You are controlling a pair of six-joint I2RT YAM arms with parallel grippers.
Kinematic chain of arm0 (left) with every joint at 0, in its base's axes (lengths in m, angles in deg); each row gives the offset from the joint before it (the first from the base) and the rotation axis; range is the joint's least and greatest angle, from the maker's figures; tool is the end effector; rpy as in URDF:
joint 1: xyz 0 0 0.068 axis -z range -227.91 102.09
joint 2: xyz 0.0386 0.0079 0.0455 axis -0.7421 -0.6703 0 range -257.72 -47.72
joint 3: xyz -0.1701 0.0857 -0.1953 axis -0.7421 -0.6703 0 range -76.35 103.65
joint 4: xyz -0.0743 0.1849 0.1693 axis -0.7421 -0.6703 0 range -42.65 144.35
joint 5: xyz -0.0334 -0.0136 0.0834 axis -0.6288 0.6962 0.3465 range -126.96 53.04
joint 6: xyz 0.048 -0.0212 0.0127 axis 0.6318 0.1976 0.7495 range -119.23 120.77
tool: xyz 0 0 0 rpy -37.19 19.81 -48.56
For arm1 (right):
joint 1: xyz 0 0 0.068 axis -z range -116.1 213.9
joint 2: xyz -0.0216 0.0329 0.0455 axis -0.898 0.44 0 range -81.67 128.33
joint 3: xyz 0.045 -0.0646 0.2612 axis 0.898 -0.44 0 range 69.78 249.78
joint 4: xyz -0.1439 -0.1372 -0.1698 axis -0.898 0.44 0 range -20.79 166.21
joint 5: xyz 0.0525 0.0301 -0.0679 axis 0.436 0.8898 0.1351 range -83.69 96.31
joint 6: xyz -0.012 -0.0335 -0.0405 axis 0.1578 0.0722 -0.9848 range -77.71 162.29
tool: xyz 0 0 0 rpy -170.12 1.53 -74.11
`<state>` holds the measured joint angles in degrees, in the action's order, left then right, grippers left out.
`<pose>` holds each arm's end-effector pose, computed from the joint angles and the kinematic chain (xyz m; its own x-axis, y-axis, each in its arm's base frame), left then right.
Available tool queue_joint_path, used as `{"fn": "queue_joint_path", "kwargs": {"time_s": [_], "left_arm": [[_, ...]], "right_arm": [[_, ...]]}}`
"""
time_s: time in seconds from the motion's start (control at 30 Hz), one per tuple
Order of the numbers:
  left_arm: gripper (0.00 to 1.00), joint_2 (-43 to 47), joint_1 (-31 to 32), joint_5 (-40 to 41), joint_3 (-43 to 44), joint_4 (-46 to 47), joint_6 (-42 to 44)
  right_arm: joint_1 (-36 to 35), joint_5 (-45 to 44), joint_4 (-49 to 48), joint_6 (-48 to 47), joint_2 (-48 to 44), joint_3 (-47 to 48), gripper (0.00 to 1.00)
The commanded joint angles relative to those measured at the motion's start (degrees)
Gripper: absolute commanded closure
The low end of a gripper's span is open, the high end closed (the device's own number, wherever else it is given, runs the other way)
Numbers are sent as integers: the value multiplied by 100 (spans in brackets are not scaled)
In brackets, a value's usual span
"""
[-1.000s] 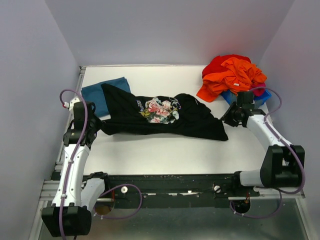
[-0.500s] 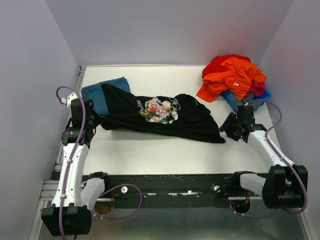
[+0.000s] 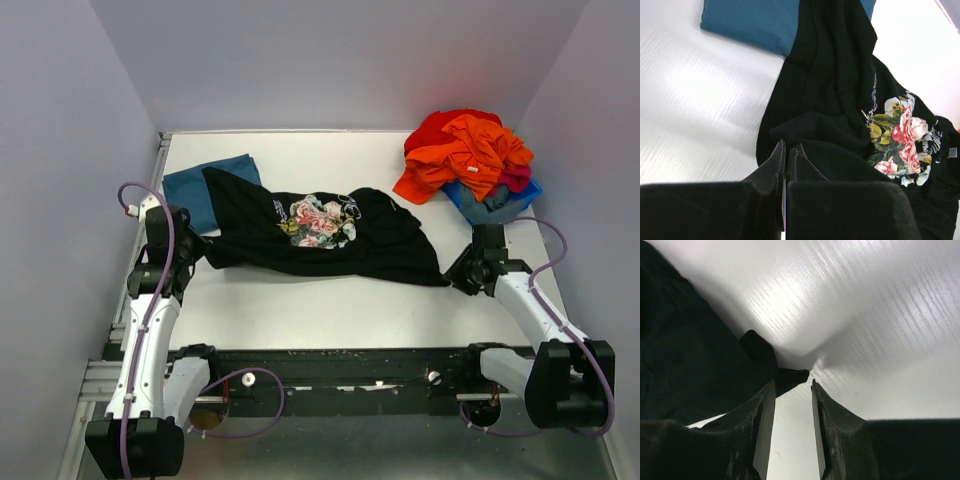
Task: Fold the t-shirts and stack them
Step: Flatten out the tshirt
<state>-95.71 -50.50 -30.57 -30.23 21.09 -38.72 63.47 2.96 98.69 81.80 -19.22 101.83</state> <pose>0.1793 0.0121 0.2987 -0.3571 -0.6487 -0.6720 -0.4704 0.7465 -0.4706 0.1946 -0.0007 0.1806 -0.6533 0.6303 -0.4194 0.5672 0.7744 0.2802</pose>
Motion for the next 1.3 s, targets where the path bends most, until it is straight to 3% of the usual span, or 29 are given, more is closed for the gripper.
{"fn": "queue_joint_path", "kwargs": {"time_s": [0.0, 0.23, 0.27, 0.43, 0.5, 0.77, 1.03, 1.27], "left_arm": [[100, 114, -49, -261, -139, 205, -42], [100, 70, -49, -297, -139, 205, 2], [100, 70, -49, -305, -139, 205, 2], [100, 53, -49, -332, -139, 205, 37], [100, 26, -49, -340, -130, 197, 46], [100, -140, -49, -446, 106, 188, -24], [100, -798, -49, -955, 1071, 505, -700], [100, -1555, -40, -894, 4127, -496, -455]], "right_arm": [[7, -104, -91, 198, 249, -68, 55], [7, 28, -319, 259, 1039, 240, 52], [7, 45, -363, 277, 1119, 257, 54], [7, 256, -407, 277, 1068, 231, 92], [7, 300, -303, 277, 804, 205, 99], [-1, 810, 629, 119, -391, 968, 99], [-1, 801, 1446, 48, -305, 4322, 99], [7, 591, 1737, -144, -136, 7488, 99]]}}
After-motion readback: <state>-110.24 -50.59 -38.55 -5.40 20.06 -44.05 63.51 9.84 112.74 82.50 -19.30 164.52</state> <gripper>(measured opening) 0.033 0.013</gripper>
